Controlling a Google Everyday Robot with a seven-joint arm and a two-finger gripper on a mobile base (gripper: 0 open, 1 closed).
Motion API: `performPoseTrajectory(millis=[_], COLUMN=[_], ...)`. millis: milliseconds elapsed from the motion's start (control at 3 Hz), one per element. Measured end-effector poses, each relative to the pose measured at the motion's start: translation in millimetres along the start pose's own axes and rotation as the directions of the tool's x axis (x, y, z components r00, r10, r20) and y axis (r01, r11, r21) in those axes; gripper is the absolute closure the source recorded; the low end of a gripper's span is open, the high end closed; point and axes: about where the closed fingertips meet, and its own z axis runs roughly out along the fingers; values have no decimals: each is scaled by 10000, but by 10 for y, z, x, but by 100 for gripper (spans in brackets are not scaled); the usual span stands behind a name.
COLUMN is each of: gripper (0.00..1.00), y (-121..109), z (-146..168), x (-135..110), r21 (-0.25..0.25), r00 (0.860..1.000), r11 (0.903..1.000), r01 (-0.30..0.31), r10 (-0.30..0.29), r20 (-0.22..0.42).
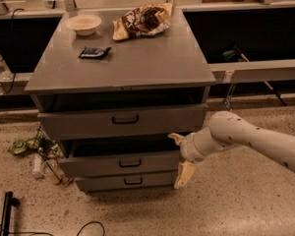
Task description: Open middle drawer
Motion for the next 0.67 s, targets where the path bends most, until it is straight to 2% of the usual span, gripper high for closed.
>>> performPoseTrajectory(millis=[667], gripper=[0], y=[-266], z=[645], x=[575], r21=[-513], r00=[9997], r11=[9984], r01=[-252], r10=[251], r20=[-25])
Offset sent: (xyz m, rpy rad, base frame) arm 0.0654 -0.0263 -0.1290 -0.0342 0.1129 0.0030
